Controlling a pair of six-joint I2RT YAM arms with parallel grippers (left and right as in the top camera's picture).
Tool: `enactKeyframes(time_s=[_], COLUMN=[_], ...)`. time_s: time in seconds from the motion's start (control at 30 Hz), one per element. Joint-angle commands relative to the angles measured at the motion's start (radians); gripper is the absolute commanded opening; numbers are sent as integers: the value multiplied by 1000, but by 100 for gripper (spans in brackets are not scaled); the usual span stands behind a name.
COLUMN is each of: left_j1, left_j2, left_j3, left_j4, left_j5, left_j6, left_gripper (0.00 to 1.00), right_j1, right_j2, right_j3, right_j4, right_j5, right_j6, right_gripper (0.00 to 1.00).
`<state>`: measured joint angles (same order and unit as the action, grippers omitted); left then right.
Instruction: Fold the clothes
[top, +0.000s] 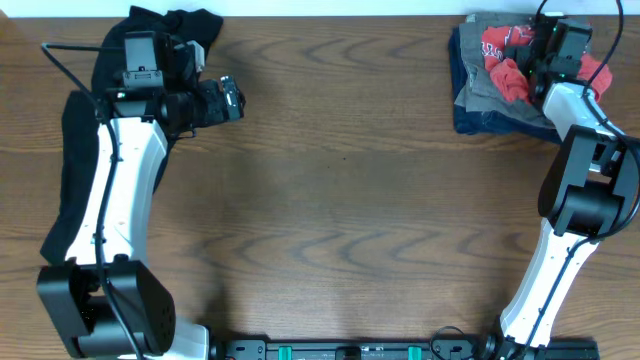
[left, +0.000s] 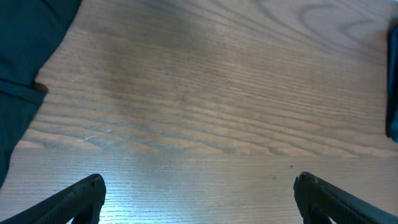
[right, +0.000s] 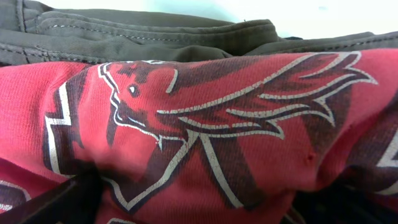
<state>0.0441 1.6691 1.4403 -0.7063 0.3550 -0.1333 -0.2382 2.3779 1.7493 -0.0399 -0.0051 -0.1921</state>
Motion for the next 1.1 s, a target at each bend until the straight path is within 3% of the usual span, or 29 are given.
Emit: enactKeyframes(time_s=[0.0,0.2,0.67,1.07], left_j1=[2,2,2,2], left_j2=[11,11,11,11], left_j3=[-12,-12,-12,-12], left_j4=[0,-1,0,0], left_j5=[-10,-10,-9,-9], left_j6=[9,9,8,8], left_gripper=[98,98,98,98], right_j1=[-4,-5,31,30], right_j2=[121,-31,-713,-922], right_j3=[-43,-42,-42,-42], right_j4=[-54,-42,-200,-200], right_j5=[5,5,-32,-32], right_j6=[-25,-23,-23,-23], right_gripper=[99,99,99,99])
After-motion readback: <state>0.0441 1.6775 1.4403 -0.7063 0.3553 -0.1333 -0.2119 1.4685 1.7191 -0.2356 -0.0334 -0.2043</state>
